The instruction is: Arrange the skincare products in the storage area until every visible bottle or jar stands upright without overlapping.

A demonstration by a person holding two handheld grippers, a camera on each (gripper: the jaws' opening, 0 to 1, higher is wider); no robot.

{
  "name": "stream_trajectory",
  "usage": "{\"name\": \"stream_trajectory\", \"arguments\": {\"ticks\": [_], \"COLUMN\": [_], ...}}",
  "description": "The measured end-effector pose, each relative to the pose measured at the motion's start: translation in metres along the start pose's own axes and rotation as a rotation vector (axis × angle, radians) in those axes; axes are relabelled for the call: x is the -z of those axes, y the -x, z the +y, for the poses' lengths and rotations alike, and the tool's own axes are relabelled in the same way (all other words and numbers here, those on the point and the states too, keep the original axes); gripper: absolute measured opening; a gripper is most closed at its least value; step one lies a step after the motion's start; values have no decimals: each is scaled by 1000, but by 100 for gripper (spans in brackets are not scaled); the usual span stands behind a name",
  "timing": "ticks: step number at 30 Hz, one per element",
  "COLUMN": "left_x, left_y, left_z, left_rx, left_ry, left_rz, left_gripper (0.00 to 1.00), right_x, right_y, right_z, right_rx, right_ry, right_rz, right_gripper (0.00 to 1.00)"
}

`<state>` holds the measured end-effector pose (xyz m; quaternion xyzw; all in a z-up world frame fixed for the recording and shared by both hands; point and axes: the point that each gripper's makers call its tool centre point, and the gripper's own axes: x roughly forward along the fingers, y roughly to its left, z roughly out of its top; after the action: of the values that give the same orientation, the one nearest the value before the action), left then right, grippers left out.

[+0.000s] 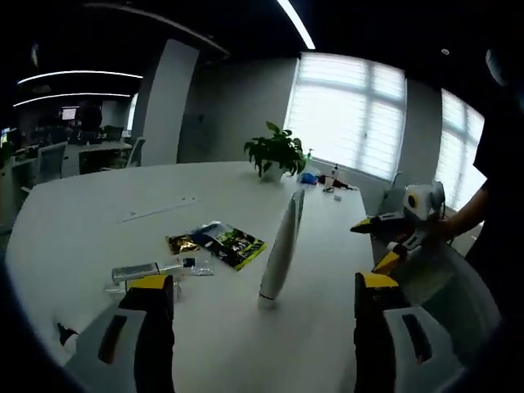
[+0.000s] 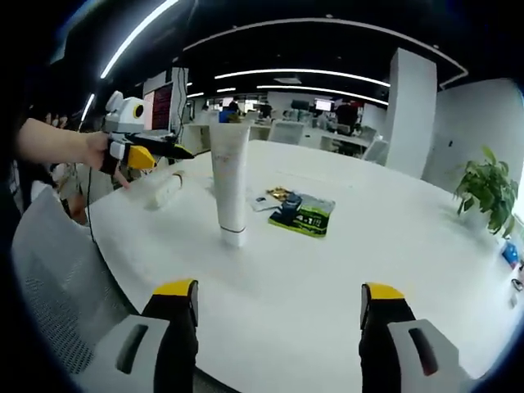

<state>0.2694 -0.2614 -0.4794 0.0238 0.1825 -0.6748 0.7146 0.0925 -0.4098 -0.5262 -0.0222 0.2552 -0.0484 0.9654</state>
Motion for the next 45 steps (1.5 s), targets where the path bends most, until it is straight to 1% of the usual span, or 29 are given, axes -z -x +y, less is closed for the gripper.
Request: {"name": "stream_trajectory", "arguments": {"ticks": [2, 3, 4, 5, 6, 7, 9, 13, 15, 19, 20, 22, 23, 24, 30, 32, 33, 35, 38, 40, 45], "left_x": [6, 9, 8, 7, 10, 14, 20, 36, 39, 45, 47, 53, 60, 62, 82, 81, 80, 77, 81, 80, 82], "left_y": [12, 20, 25, 33, 38, 43, 54, 77, 86, 100, 106, 110, 114, 116, 129, 134, 138, 140, 141, 140, 138], "left_z": [6, 6, 4, 6, 4, 6, 11, 12, 10, 10, 12, 9, 8, 5, 1, 4, 8, 15, 19, 17, 17], "left_rx": [-48, -63, -62, -92, -109, -134, -158, -211, -240, -285, -328, -345, -360, -373, -442, -489, -524, -559, -574, -568, -569], "left_ry": [44, 72, 63, 76, 89, 120, 162, 173, 168, 216, 223, 232, 255, 269, 330, 321, 306, 309, 329, 337, 322], "left_rz": [23, 29, 16, -6, -1, 9, 22, 43, 45, 29, 27, 40, 56, 60, 51, 44, 39, 22, 16, 15, 33], "left_gripper": [93, 94, 94, 95, 96, 98, 99, 99, 99, 99, 99, 99, 99, 99, 99, 99, 99, 99, 99, 99, 98], "right_x": [-1, -1, -1, 0, 1, 0, -1, -2, -1, -2, -2, -1, 0, 0, 1, 1, 4, 5, 7, 7, 9], "right_y": [1, 1, 1, 1, 1, 1, 1, 1, 1, 2, 2, 2, 2, 2, 1, 1, -1, -2, -2, -2, -3], "right_z": [0, 0, 0, 0, 0, 0, 1, 0, -1, 0, 0, 0, 0, 0, -3, -2, -3, -2, -3, -3, -4], "right_rx": [1, 0, -3, -3, -4, -4, -4, -3, -3, -6, -6, -3, -2, -2, -2, -4, -4, -12, -13, -14, -10], "right_ry": [-5, -9, -13, -13, -13, -12, -8, 8, 8, 8, 7, 4, 0, -3, -10, -9, -8, -4, 1, -3, -7], "right_rz": [-6, -7, -4, 0, 2, 1, -5, -8, -6, -11, -10, -2, 4, 6, 3, 2, 11, 17, 23, 21, 25], "right_gripper": [88, 88, 87, 87, 87, 88, 88, 89, 89, 90, 90, 91, 92, 92, 96, 97, 97, 99, 99, 99, 99]}}
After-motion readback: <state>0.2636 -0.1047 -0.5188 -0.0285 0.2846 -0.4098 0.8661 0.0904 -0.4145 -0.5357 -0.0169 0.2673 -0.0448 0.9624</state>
